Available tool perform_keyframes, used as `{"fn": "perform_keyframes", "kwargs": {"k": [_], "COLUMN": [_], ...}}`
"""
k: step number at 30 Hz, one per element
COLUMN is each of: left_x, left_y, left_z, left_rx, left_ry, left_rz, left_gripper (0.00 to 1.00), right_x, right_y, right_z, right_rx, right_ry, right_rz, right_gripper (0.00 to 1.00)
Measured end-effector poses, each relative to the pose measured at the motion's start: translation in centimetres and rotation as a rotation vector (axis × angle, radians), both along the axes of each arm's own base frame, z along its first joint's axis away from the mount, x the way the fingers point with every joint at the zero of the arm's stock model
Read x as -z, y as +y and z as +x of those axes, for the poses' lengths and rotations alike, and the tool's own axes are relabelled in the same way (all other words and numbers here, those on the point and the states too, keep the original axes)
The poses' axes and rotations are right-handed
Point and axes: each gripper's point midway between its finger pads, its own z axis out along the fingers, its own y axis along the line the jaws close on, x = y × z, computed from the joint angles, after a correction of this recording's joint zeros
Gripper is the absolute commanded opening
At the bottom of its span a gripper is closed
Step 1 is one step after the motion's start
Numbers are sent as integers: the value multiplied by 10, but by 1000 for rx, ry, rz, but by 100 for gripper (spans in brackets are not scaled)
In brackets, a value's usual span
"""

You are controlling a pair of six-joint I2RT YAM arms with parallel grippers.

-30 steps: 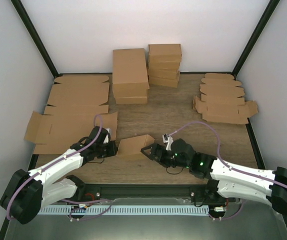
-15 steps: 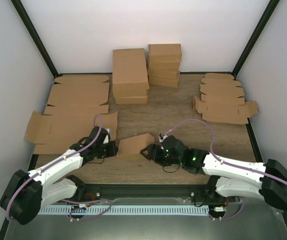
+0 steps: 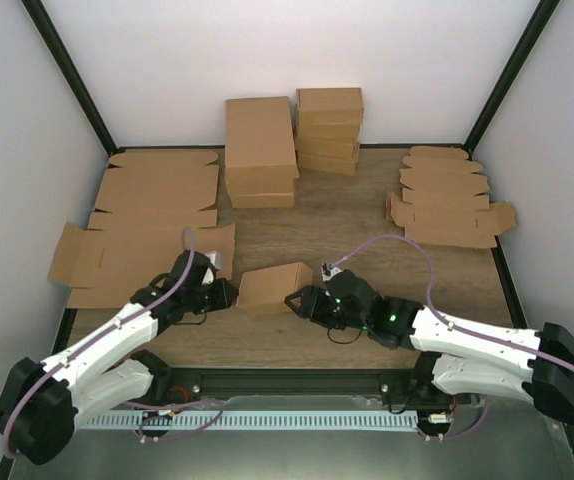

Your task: Fold the paper box

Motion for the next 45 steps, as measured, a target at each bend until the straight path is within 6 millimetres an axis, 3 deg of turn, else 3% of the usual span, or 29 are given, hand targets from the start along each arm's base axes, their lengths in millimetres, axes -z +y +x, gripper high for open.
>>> {"fn": "perform_keyframes", "kwargs": {"k": [5, 10, 14, 20, 27, 35, 45], "left_x": [-22, -76, -98, -93, -96, -101, -103], "left_y": [-1, -2, -3, 0, 1, -5, -7], "left_z": [3, 11, 13, 8, 7, 10, 11], "left_rx": [-1, -13, -9, -3, 2, 24, 37], "left_ry": [-34, -160, -207, -182, -193, -222, -230], "left_rz": [-15, -72, -94, -74, -78, -93, -99], "left_gripper": [24, 25, 25, 25, 25, 25, 25], "right_x": [-4, -21, -45, -68, -40, -11, -17], "right_y": [-8, -36, -64, -107, -148, -145, -165], "right_z": [11, 45, 76, 120, 154, 184, 249], "right_rx": [28, 108, 155, 177, 186, 109, 100], "right_ry": [-27, -90, -166, -242, -217, -198, -267], "right_rz": [-3, 19, 51, 66, 37, 13, 4], "right_gripper": [52, 49, 49, 50, 50, 52, 52]}}
